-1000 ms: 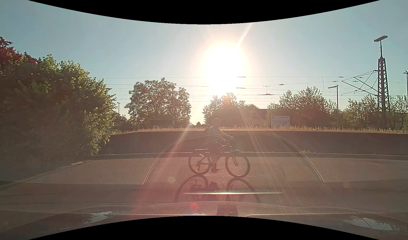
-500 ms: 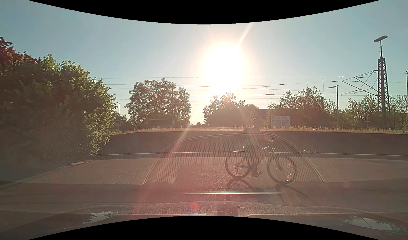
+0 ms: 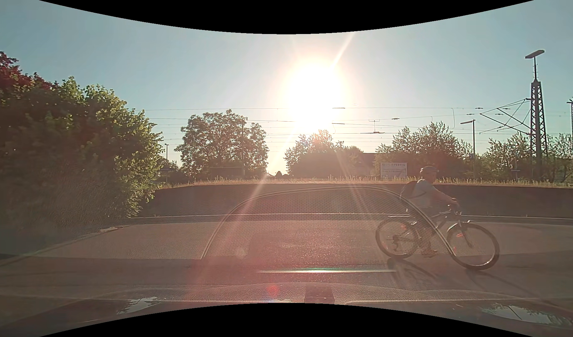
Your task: Follow the waypoints while adhering to traffic rules and regulations
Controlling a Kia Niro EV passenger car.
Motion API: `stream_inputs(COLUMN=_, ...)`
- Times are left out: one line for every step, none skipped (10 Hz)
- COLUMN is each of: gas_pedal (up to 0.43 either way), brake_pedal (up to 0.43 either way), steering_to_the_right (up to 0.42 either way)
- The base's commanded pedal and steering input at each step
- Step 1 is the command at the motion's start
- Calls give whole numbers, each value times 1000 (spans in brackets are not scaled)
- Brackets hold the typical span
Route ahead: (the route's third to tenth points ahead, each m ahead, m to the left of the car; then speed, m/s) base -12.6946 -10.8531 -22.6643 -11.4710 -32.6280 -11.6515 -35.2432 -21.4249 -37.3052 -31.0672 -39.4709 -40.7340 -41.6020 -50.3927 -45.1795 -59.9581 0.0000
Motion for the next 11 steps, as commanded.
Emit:
stream_inputs(gas_pedal=0, brake_pedal=213, steering_to_the_right=-2)
stream_inputs(gas_pedal=0, brake_pedal=140, steering_to_the_right=-2)
stream_inputs(gas_pedal=0, brake_pedal=73, steering_to_the_right=-2)
stream_inputs(gas_pedal=0, brake_pedal=6, steering_to_the_right=-2)
stream_inputs(gas_pedal=0, brake_pedal=0, steering_to_the_right=-2)
stream_inputs(gas_pedal=0, brake_pedal=0, steering_to_the_right=-2)
stream_inputs(gas_pedal=0, brake_pedal=0, steering_to_the_right=-2)
stream_inputs(gas_pedal=0, brake_pedal=0, steering_to_the_right=-2)
stream_inputs(gas_pedal=0, brake_pedal=0, steering_to_the_right=-1)
stream_inputs(gas_pedal=59, brake_pedal=0, steering_to_the_right=-1)
stream_inputs(gas_pedal=67, brake_pedal=0, steering_to_the_right=0)
